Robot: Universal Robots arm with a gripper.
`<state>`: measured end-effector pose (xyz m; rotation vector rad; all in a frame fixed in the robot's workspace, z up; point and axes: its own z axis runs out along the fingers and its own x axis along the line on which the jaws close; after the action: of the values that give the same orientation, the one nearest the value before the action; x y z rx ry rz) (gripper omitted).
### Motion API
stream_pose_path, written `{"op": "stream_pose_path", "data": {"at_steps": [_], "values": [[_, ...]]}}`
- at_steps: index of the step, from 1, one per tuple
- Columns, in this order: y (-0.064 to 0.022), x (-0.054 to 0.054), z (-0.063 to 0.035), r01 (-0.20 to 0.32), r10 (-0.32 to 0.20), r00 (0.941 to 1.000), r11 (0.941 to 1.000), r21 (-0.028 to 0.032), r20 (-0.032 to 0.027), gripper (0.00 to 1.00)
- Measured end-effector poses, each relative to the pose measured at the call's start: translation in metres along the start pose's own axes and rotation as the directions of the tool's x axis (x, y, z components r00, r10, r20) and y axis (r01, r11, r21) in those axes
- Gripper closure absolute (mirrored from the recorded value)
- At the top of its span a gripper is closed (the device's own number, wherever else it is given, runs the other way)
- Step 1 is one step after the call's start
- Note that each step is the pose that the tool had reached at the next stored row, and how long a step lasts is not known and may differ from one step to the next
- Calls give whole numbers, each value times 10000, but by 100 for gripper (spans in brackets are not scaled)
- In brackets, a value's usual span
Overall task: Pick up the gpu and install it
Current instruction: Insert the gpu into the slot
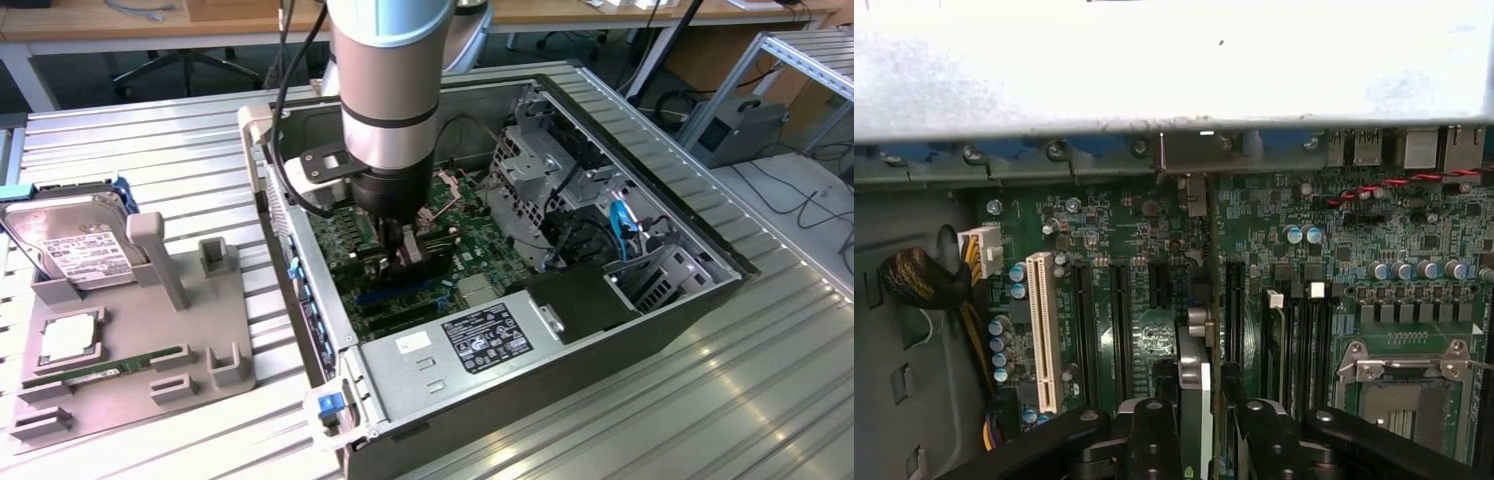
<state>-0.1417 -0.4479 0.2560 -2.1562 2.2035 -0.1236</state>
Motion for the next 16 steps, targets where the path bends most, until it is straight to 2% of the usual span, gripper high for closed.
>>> {"op": "stream_pose_path", "data": {"at_steps": [5, 16], "values": [[-2, -3, -36, 1, -1, 10000, 10000, -6, -17, 73], [-2, -4, -32, 1, -1, 10000, 10000, -7, -23, 73]]}}
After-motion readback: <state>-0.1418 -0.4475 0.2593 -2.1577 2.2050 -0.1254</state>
